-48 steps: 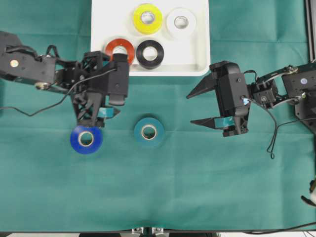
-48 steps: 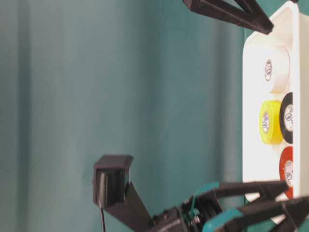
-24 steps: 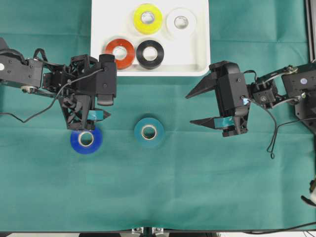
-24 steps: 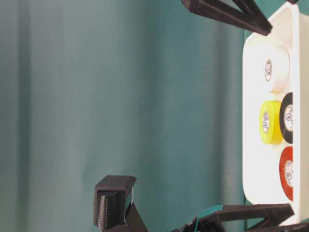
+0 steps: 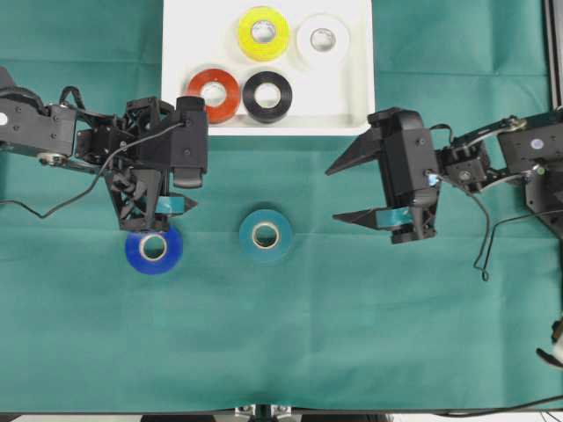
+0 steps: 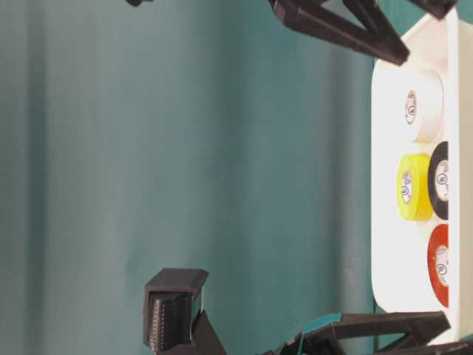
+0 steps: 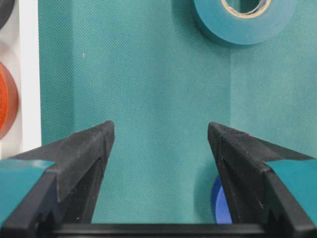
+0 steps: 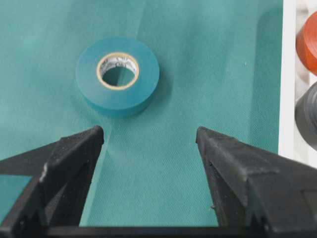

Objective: Put the tape alternately from left to right into the white case.
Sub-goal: 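Move the right gripper down onto the teal tape roll and grasp it, then lift the teal roll and carry it into the tray's lower right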

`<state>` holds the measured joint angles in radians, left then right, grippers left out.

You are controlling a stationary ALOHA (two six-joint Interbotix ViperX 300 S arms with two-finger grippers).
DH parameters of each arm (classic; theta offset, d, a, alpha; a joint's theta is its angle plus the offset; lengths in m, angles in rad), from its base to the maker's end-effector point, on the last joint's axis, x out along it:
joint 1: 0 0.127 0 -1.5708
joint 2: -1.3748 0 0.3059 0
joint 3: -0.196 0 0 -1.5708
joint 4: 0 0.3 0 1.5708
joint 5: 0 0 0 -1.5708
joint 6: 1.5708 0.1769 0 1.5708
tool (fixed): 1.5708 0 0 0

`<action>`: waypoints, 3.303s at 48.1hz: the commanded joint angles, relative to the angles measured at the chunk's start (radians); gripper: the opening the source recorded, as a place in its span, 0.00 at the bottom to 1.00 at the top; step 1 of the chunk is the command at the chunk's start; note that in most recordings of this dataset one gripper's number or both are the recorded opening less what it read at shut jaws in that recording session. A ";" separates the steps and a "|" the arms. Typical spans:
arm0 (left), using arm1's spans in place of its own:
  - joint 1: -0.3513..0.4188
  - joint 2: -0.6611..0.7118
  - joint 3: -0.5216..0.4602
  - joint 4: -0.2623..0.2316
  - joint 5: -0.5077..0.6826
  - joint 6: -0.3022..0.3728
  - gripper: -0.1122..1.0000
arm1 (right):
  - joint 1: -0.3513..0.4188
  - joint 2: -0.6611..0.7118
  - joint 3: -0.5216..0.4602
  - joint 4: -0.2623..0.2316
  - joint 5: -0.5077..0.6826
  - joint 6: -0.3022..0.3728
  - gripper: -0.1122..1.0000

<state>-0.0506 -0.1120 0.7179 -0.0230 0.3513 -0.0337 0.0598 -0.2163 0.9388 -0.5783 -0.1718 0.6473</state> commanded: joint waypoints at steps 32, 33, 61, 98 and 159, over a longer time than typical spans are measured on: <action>-0.005 -0.023 -0.003 -0.003 -0.002 -0.003 0.94 | 0.040 0.252 -0.264 0.005 0.106 0.008 0.82; -0.005 -0.023 -0.003 -0.003 -0.002 -0.003 0.94 | 0.040 0.264 -0.270 0.003 0.106 0.009 0.82; -0.005 -0.025 -0.006 -0.003 0.000 -0.003 0.94 | 0.041 0.417 -0.365 0.005 0.098 0.069 0.82; -0.005 -0.023 -0.003 -0.003 0.000 -0.005 0.94 | 0.041 0.492 -0.396 0.006 0.106 0.087 0.82; -0.005 -0.025 -0.003 -0.003 0.012 -0.005 0.94 | 0.041 0.288 -0.371 -0.005 0.106 0.071 0.38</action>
<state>-0.0506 -0.1120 0.7240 -0.0245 0.3666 -0.0368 0.0982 0.1243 0.5752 -0.5783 -0.0629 0.7194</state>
